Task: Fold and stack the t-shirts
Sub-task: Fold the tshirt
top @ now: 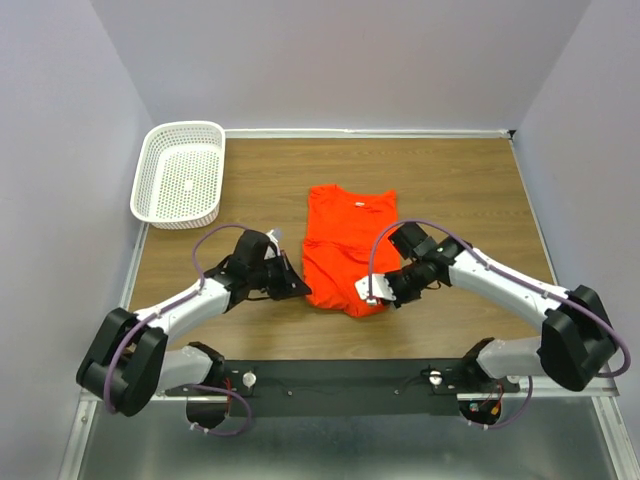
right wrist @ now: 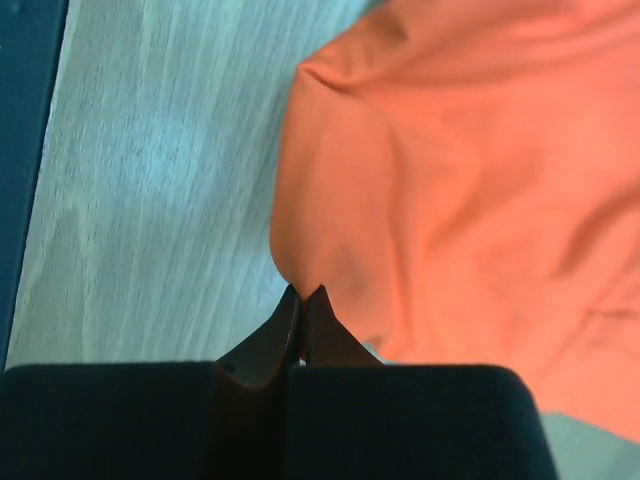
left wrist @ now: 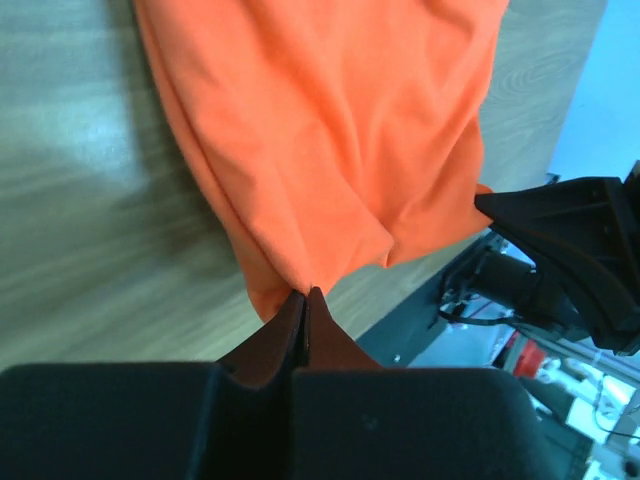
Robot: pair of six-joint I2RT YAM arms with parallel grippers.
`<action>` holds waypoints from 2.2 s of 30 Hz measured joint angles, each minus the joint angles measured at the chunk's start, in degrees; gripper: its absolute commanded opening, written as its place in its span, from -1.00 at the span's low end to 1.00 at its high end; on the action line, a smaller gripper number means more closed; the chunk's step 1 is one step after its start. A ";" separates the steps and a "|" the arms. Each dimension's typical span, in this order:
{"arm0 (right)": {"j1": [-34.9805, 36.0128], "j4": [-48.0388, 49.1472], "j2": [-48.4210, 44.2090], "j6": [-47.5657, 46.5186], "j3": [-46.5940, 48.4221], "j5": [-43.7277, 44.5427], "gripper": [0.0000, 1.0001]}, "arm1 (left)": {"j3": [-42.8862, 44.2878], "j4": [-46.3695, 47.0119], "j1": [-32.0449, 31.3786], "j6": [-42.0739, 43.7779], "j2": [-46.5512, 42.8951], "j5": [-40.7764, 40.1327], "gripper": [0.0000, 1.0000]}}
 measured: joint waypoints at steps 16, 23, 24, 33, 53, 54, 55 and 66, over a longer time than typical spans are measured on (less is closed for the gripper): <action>-13.77 4.83 8.37 14.56 17.25 4.44 -0.99 | 17.00 -1.07 7.63 0.68 8.17 -2.78 -1.00; -18.14 12.46 20.87 22.71 30.23 8.44 -0.99 | 34.69 3.61 12.66 3.26 24.50 -2.73 -1.00; -18.62 13.31 23.08 24.24 32.44 9.35 -0.99 | 37.03 4.68 13.20 3.54 27.34 -2.73 -1.00; -20.59 22.03 36.30 33.07 46.60 16.13 -0.99 | 51.54 10.56 16.41 4.31 43.60 -2.23 -1.00; -21.14 20.70 2.32 16.59 6.88 -8.00 -0.99 | 12.74 18.40 13.16 4.72 17.57 6.86 -1.00; -20.96 19.21 0.74 14.84 4.79 -9.33 -0.99 | 10.08 18.49 11.89 4.39 15.82 6.88 -1.00; -20.76 17.35 -0.79 12.85 2.84 -10.27 -0.99 | 7.48 18.64 10.73 4.20 14.32 6.93 -1.00; -16.94 -1.09 -11.28 -4.15 -7.21 -11.39 -0.99 | -5.75 18.14 0.02 -0.72 4.66 6.36 -1.00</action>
